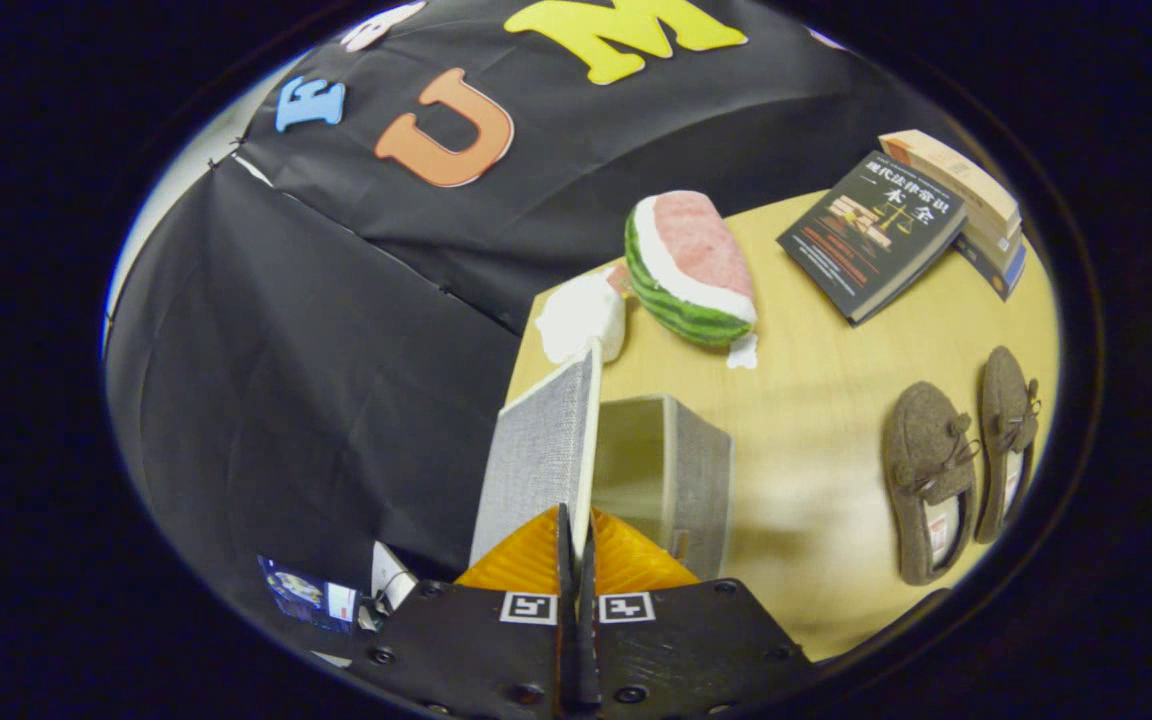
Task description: Open the storage box then place both shoes into the box .Put the left shoe in first, then the right shoe, with the right side of both shoes facing outward in a uniform manner.
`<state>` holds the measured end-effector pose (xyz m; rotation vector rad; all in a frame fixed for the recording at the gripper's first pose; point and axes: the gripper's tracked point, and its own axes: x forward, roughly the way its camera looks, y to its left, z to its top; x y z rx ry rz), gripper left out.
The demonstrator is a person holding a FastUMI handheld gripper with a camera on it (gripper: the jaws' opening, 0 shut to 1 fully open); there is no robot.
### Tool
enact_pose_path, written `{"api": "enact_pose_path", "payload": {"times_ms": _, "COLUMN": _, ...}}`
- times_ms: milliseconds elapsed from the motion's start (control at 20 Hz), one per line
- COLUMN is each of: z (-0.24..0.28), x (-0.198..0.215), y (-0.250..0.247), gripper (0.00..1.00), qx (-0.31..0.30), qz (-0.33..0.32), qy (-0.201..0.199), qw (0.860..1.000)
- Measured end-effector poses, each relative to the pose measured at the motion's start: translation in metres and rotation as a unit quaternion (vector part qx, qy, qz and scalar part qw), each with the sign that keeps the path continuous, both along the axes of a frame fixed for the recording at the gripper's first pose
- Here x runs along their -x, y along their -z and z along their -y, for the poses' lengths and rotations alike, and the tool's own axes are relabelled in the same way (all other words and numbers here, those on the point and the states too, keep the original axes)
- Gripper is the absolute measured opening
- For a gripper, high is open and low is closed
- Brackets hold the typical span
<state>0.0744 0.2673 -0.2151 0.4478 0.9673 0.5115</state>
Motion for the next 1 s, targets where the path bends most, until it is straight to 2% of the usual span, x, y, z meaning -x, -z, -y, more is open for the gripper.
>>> {"api": "enact_pose_path", "payload": {"times_ms": 400, "z": -0.091, "x": 0.024, "y": -0.057, "gripper": 0.01, "qx": -0.014, "qz": 0.047, "qy": -0.046, "qw": 0.998}}
{"api": "enact_pose_path", "payload": {"times_ms": 800, "z": -0.181, "x": 0.04, "y": -0.068, "gripper": 0.06, "qx": -0.011, "qz": 0.083, "qy": -0.08, "qw": 0.993}}
{"api": "enact_pose_path", "payload": {"times_ms": 900, "z": -0.195, "x": 0.041, "y": -0.066, "gripper": 0.19, "qx": 0.002, "qz": 0.103, "qy": -0.085, "qw": 0.991}}
{"api": "enact_pose_path", "payload": {"times_ms": 1000, "z": -0.203, "x": 0.052, "y": -0.065, "gripper": 0.44, "qx": 0.005, "qz": 0.111, "qy": -0.093, "qw": 0.989}}
